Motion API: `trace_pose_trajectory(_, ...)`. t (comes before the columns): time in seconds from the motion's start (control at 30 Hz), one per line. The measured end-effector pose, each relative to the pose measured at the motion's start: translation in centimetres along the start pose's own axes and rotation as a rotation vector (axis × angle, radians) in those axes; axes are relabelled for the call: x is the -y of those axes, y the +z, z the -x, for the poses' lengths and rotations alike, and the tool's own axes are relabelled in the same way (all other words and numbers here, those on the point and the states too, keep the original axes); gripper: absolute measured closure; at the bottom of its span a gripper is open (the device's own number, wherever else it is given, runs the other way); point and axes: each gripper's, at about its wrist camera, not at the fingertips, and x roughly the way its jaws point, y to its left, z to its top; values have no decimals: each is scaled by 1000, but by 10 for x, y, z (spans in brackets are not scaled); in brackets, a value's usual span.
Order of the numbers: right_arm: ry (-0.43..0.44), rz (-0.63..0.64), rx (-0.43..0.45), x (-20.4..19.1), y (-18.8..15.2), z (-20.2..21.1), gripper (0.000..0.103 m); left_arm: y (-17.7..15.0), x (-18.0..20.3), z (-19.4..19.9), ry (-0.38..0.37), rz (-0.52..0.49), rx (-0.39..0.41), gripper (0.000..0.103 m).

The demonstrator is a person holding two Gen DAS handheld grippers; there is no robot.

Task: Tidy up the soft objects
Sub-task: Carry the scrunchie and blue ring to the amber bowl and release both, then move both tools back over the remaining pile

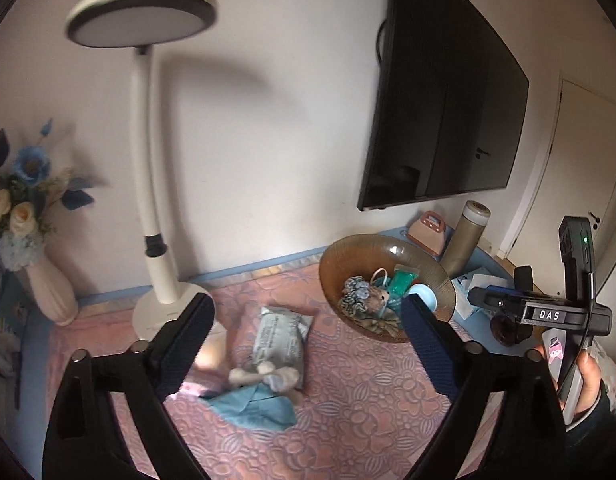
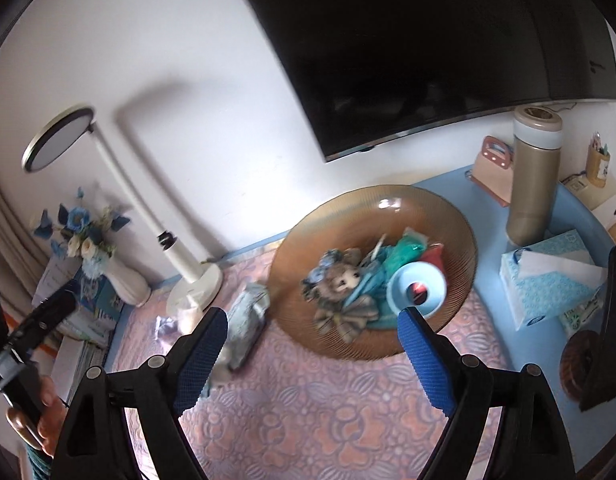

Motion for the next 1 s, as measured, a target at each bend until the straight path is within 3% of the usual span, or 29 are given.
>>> trace_pose_trajectory(0.1, 19, 45, -10, -30, -15, 0, 17, -13, -25, 34, 16, 31, 38, 0)
trace_pose_trajectory(0.27, 31, 117, -42, -78, -46, -17, 17, -49, -56, 51, 90, 61, 12, 0)
trace_pose_trajectory(0.4, -1, 173, -69, -103, -74, -45, 17, -97, -86, 24, 183, 114, -73, 0)
trace_pose_trajectory(0.5, -96, 277, -58, -115, -98, -73, 17, -141, -109, -4, 268, 161, -155, 0)
trace_pose_trajectory(0.7, -123, 315, -130, -103, -133, -125, 17, -198, -126, -49, 277, 225, -239, 0)
trace_pose_trajectory(0.9, -128, 284, -166, -88, -148, -147, 17, -207, -125, -45, 238, 223, -200, 0)
trace_pose_trajectory(1.0, -129, 272, -142, -85, -146, -144, 17, -208, -129, -44, 223, 243, -200, 0)
